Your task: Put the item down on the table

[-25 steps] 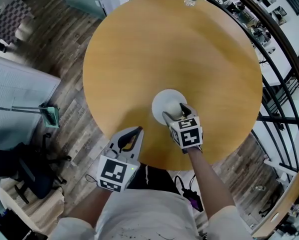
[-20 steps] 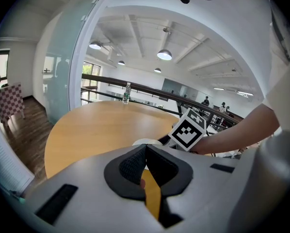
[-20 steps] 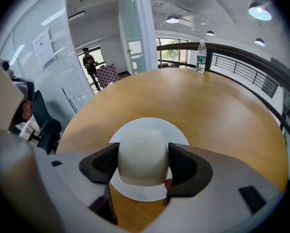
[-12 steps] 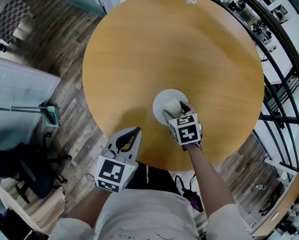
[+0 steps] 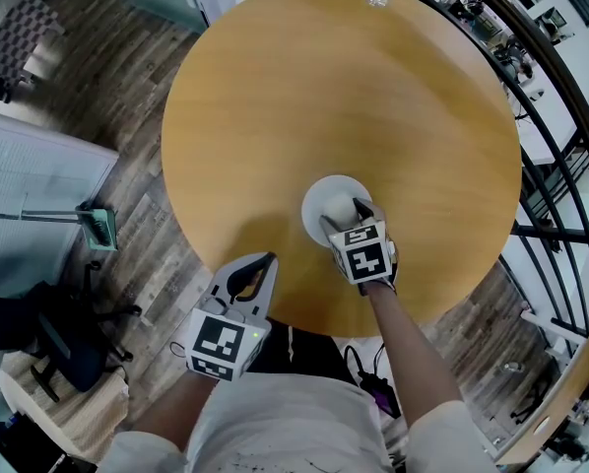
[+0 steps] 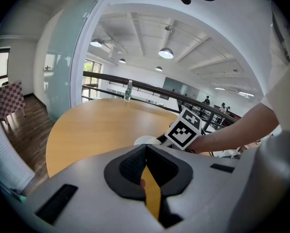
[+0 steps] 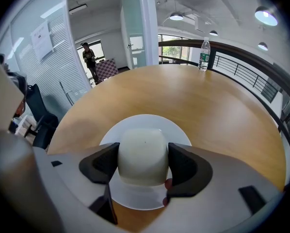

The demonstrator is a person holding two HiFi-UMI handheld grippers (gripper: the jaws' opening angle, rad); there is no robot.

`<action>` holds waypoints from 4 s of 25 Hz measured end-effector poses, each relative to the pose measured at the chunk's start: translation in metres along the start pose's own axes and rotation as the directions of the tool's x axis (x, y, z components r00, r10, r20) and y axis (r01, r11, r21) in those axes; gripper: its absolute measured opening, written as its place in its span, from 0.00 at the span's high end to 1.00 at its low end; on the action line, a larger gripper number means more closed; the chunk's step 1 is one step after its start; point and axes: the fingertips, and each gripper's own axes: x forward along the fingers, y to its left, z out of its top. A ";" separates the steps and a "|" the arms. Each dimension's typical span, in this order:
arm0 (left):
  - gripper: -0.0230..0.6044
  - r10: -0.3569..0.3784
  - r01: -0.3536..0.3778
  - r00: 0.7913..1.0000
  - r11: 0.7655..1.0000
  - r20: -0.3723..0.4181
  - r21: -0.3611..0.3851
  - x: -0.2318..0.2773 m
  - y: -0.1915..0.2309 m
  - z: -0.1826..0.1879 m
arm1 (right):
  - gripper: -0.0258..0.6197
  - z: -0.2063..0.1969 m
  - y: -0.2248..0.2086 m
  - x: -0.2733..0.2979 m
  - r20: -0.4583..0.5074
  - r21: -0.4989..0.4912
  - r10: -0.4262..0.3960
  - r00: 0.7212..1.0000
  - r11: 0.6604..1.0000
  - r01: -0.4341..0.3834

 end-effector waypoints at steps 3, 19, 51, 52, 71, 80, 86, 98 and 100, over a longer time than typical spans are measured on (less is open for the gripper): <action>0.93 -0.001 0.001 1.000 1.000 -0.002 -0.002 -0.002 0.001 0.000 | 0.47 0.001 -0.001 0.001 -0.003 -0.006 -0.009 1.000 1.000 0.009; 0.93 -0.001 0.000 1.000 1.000 -0.019 -0.030 -0.002 0.002 -0.007 | 0.47 0.001 0.004 0.006 -0.033 -0.026 0.000 0.999 1.000 -0.001; 0.93 -0.001 0.001 0.999 1.000 0.036 0.011 -0.032 -0.036 0.011 | 0.61 0.009 0.016 -0.103 0.210 0.078 0.034 0.977 0.996 -0.051; 0.93 -0.002 0.001 0.999 1.000 0.037 0.012 -0.033 -0.038 0.011 | 0.69 0.007 0.017 -0.107 0.217 0.074 0.027 0.976 0.996 -0.044; 0.93 -0.036 0.034 0.997 0.999 0.069 0.028 -0.058 -0.092 0.020 | 0.92 -0.035 0.043 -0.216 0.347 0.128 0.025 0.938 0.989 -0.074; 0.93 -0.033 0.028 0.994 0.998 0.106 0.049 -0.072 -0.112 0.029 | 0.92 -0.046 0.049 -0.254 0.377 0.163 -0.039 0.925 0.986 -0.025; 0.93 -0.022 0.016 0.993 0.999 0.116 0.045 -0.078 -0.119 0.028 | 0.92 -0.047 0.042 -0.265 0.399 0.198 -0.041 0.916 0.979 -0.042; 0.93 0.004 -0.006 0.992 1.000 0.124 0.017 -0.088 -0.127 0.022 | 0.92 -0.058 0.030 -0.279 0.414 0.232 -0.051 0.909 0.971 -0.052; 0.93 0.004 -0.006 0.993 1.000 0.118 0.021 -0.092 -0.129 0.021 | 0.92 -0.061 0.039 -0.278 0.410 0.237 -0.040 0.911 0.969 -0.064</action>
